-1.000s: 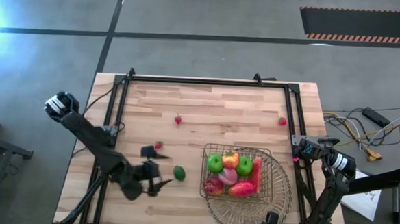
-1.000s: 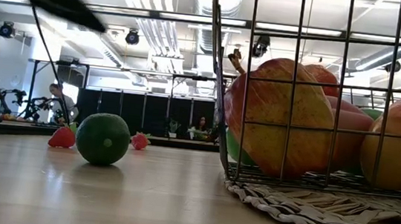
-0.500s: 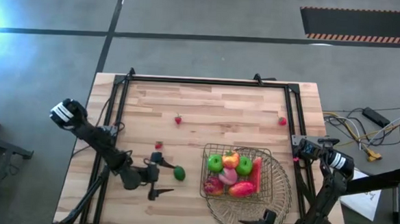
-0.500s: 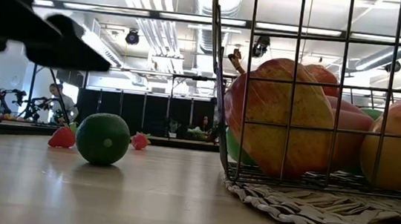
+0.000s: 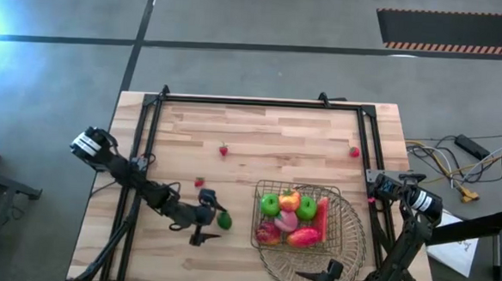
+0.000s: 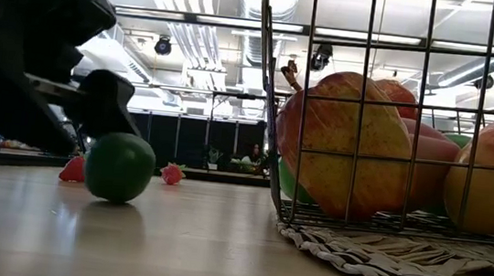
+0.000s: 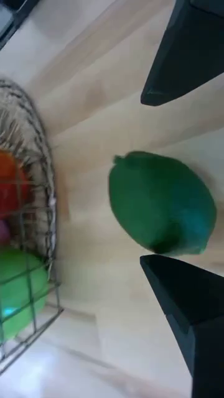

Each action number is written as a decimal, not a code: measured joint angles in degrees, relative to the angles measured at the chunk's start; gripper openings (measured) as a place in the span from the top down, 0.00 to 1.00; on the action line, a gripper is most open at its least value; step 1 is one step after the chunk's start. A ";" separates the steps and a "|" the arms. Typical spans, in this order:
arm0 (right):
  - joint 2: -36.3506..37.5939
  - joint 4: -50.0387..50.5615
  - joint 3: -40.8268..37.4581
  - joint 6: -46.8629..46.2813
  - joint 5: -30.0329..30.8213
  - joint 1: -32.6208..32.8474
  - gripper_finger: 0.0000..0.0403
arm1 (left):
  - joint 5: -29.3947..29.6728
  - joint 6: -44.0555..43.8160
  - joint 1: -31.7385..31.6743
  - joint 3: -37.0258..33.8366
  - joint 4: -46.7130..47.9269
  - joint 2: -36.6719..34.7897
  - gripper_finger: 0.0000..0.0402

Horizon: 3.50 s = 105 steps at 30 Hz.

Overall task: Build produce basket
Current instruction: Put the lime into the wire basket

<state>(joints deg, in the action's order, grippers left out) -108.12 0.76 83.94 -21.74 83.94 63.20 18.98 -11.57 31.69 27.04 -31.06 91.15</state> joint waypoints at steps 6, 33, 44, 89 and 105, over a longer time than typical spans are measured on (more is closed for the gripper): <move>0.00 0.17 -0.04 -0.18 -0.13 -0.04 0.49 | -1.02 0.00 -0.14 1.79 -0.21 3.04 0.02; 0.09 0.27 -0.11 -7.52 -10.61 -3.53 0.49 | -3.16 -2.08 0.36 11.25 13.75 -2.98 0.47; 0.09 0.24 1.40 23.03 -27.29 -11.04 0.49 | -7.90 5.92 2.07 25.87 14.11 -2.29 0.46; 0.04 10.03 8.13 72.29 -47.51 -27.72 0.37 | -9.77 1.44 0.15 26.94 14.20 -2.22 0.41; -5.54 10.60 8.09 55.21 -43.40 -28.67 0.72 | -5.73 5.49 0.96 28.89 31.97 -5.68 0.41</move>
<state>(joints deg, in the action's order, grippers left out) -113.65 11.35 92.03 33.47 40.54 34.53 13.26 -6.09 32.65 55.93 0.91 85.47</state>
